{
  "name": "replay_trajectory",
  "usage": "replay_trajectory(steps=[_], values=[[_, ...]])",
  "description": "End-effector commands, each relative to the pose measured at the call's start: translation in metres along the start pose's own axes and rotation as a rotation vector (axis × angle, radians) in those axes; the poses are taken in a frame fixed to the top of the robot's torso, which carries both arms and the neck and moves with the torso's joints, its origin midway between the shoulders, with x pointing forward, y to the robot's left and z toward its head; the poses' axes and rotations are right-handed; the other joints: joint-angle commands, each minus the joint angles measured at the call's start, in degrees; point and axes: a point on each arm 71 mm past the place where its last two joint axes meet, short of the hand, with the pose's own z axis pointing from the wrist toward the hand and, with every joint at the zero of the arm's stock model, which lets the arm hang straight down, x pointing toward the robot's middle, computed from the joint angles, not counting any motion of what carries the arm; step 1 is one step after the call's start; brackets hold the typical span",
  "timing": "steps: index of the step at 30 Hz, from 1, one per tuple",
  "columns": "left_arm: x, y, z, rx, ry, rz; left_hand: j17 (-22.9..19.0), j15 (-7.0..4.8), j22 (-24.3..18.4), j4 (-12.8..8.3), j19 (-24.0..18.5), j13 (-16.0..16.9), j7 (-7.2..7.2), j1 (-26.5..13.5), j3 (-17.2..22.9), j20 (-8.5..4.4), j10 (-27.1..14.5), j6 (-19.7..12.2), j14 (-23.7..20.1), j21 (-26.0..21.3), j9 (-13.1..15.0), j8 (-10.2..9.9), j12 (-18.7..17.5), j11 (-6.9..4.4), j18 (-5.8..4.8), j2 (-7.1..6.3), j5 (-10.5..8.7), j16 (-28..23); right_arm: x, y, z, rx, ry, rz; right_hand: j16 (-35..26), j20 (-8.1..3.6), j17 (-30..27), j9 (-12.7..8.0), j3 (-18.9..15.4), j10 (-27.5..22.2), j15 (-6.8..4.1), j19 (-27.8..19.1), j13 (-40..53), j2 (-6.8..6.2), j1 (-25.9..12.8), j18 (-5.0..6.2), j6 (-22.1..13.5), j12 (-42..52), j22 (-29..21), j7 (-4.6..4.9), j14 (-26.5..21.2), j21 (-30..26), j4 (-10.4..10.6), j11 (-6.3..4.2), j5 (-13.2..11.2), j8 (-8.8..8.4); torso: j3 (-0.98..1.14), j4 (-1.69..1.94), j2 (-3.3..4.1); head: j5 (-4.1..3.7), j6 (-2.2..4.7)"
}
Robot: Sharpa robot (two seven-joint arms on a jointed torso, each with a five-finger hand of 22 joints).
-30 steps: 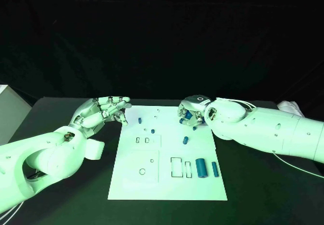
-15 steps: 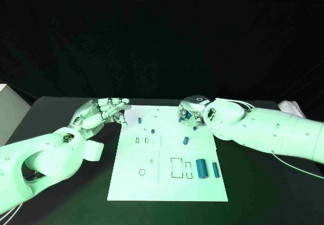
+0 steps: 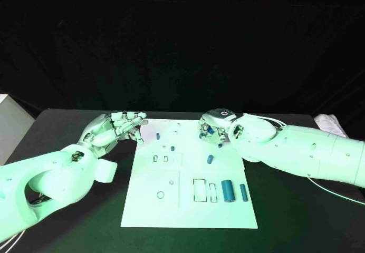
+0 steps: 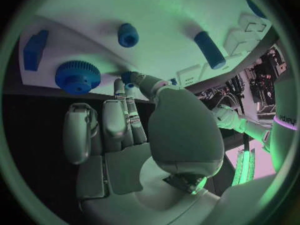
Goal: Assemble the parts on the task board
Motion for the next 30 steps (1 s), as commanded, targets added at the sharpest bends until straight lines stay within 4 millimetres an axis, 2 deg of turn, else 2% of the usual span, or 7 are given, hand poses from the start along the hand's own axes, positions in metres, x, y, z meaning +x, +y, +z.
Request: replay_trajectory(steps=[1,4,6,15,20,25,30], values=[[0.001,-0.001,0.000,0.002,0.022,-0.003,0.1,0.06,0.1,-0.1,-0.5,0.0,0.22,-0.4,0.4,0.07,-0.4,-0.3,-0.5,0.4,0.1,0.1,-0.2,0.10,0.64,0.28,0.05,0.4,-0.010,0.001,0.000,0.033,-0.085,0.018,0.3,-0.39,-0.1,0.3,0.5,0.8,-0.44,0.0,0.2,0.92,0.1,-0.42,0.3,0.1,0.1,-0.02,0.7,0.2,0.0,-0.32,-0.1,0.33,-0.07,-0.02,0.07,-0.04,0.55],[0.000,0.000,0.000,0.000,0.020,-0.002,0.1,0.06,0.1,-0.1,-0.5,0.0,0.22,-0.4,0.4,0.07,-0.4,-0.3,-0.5,0.4,0.1,0.1,-0.2,0.10,0.64,0.28,0.05,0.4,-0.014,0.004,0.003,0.039,-0.109,0.020,0.3,-0.41,-0.1,0.4,0.5,0.9,-0.45,0.0,0.2,0.96,0.1,-0.42,0.3,0.0,0.1,-0.03,0.7,0.2,0.0,-0.33,-0.2,0.36,-0.05,0.00,0.14,-0.01,0.86],[-0.001,0.000,0.001,0.000,0.020,-0.002,0.1,0.06,0.2,-0.2,-0.6,0.0,0.23,-0.3,0.4,0.08,-0.5,-0.3,-0.5,0.5,0.1,0.1,-0.2,0.10,0.65,0.29,0.06,0.4,-0.016,0.007,0.005,0.042,-0.123,0.020,0.3,-0.42,-0.1,0.4,0.5,0.8,-0.46,0.0,0.2,0.97,0.1,-0.41,0.3,0.0,0.0,-0.04,0.7,0.2,0.0,-0.33,-0.3,0.37,-0.11,0.00,0.12,0.01,1.06],[0.000,0.000,0.001,-0.002,0.023,-0.003,0.1,0.06,0.2,-0.2,-0.6,0.0,0.23,-0.3,0.4,0.08,-0.5,-0.3,-0.5,0.5,0.1,0.1,-0.2,0.10,0.65,0.29,0.06,0.4,-0.020,0.020,0.022,0.041,-0.158,0.006,0.3,-0.43,-0.1,0.5,0.6,0.8,-0.47,0.0,0.2,0.97,0.1,-0.41,0.3,0.0,0.0,-0.05,0.7,0.1,0.0,-0.35,-0.4,0.39,-0.24,0.23,0.34,-0.04,1.38],[0.002,0.000,0.001,-0.002,0.028,-0.005,0.1,0.06,0.2,-0.2,-0.6,0.0,0.23,-0.3,0.4,0.08,-0.5,-0.3,-0.5,0.5,0.1,0.1,-0.2,0.10,0.65,0.29,0.06,0.4,-0.020,0.026,0.032,0.035,-0.174,-0.002,0.3,-0.44,-0.1,0.5,0.6,0.8,-0.48,0.0,0.2,0.95,0.2,-0.40,0.2,-0.1,0.0,-0.04,0.7,0.1,-0.1,-0.35,-0.4,0.39,-0.23,0.31,0.51,0.09,1.39],[0.003,0.000,0.001,-0.003,0.032,-0.006,0.1,0.07,0.3,-0.3,-0.7,0.0,0.22,-0.2,0.5,0.10,-0.5,-0.4,-0.6,0.6,0.1,0.1,-0.2,0.11,0.65,0.28,0.06,0.4,-0.020,0.031,0.040,0.040,-0.190,-0.004,0.3,-0.46,-0.2,0.5,0.7,0.8,-0.49,-0.1,0.3,0.96,0.2,-0.38,0.2,-0.1,-0.1,0.00,0.7,0.1,-0.1,-0.35,-0.4,0.39,-0.49,0.70,0.73,-0.18,1.41],[0.003,-0.001,0.001,-0.003,0.034,-0.006,0.1,0.07,0.3,-0.3,-0.8,0.0,0.22,-0.2,0.5,0.11,-0.5,-0.4,-0.6,0.7,0.1,0.1,-0.2,0.12,0.66,0.27,0.06,0.4,-0.021,0.035,0.044,0.039,-0.207,-0.001,0.2,-0.47,-0.3,0.6,0.7,0.8,-0.49,-0.1,0.3,0.97,0.3,-0.38,0.1,-0.2,-0.1,0.01,0.6,0.1,-0.2,-0.34,-0.4,0.39,-0.68,0.98,1.00,-0.10,1.50]])
